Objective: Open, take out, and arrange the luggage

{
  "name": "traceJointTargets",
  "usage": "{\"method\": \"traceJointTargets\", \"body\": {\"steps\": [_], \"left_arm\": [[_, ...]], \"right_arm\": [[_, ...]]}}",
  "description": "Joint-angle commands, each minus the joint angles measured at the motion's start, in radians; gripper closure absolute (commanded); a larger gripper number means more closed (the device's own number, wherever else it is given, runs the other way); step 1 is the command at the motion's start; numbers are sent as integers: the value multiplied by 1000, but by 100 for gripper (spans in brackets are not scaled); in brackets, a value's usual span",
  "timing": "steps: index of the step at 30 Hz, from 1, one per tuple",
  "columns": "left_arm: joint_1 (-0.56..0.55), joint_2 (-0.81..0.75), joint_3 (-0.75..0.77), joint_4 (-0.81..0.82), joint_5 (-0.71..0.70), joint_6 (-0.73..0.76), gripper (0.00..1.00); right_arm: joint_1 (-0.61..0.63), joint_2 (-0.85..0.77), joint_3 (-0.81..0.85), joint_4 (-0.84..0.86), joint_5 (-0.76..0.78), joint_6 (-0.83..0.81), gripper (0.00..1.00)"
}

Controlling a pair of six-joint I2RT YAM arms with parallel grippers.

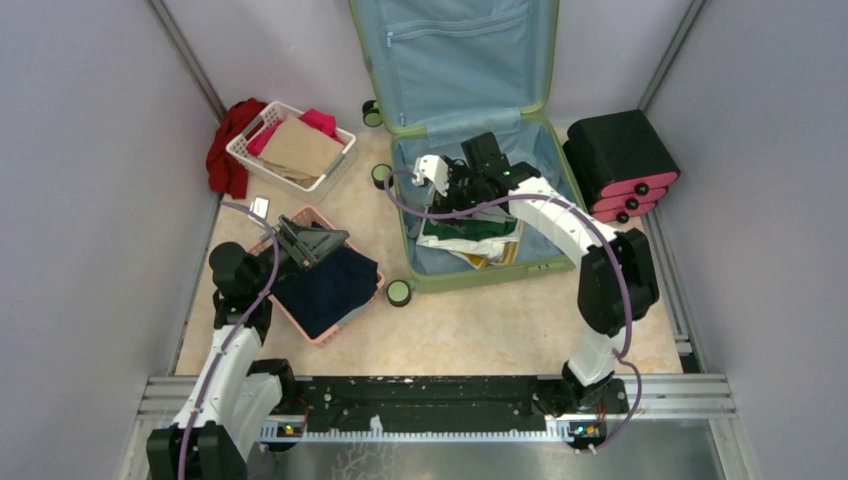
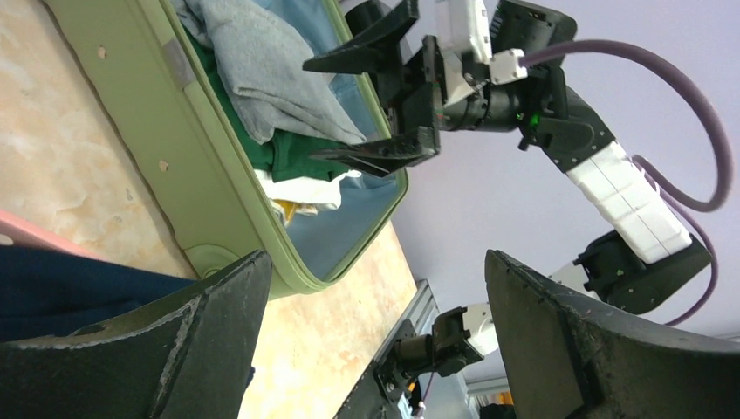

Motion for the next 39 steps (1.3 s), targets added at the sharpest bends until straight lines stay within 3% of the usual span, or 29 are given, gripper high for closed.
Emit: {"method": "traceJointTargets", "body": {"steps": [1, 7, 12, 18, 24, 29, 36, 39], "left_arm": [[-4, -23, -31, 42, 19, -13, 3], [-4, -39, -45, 36, 19, -15, 3], [-5, -48, -50, 26, 17, -15, 3], [-5, -51, -51, 23, 14, -20, 3], [-4, -46, -56, 35, 13, -27, 3], [-6, -38, -83, 83, 18, -63, 3], [-35, 2, -100, 133, -20, -117, 3], [-108, 44, -80, 150, -57, -121, 4]], "right_arm": [[8, 46, 76, 32, 27, -20, 13], [9, 97, 94, 57, 74, -27, 17], [9, 127, 101, 52, 95, -35, 27], [8, 130, 98, 49, 102, -38, 48], [8, 101, 95, 50, 81, -30, 79], [-1, 76, 107, 52, 46, -1, 95], [-47, 36, 166, 36, -46, 65, 100], [-62, 16, 178, 38, -81, 81, 100]]}}
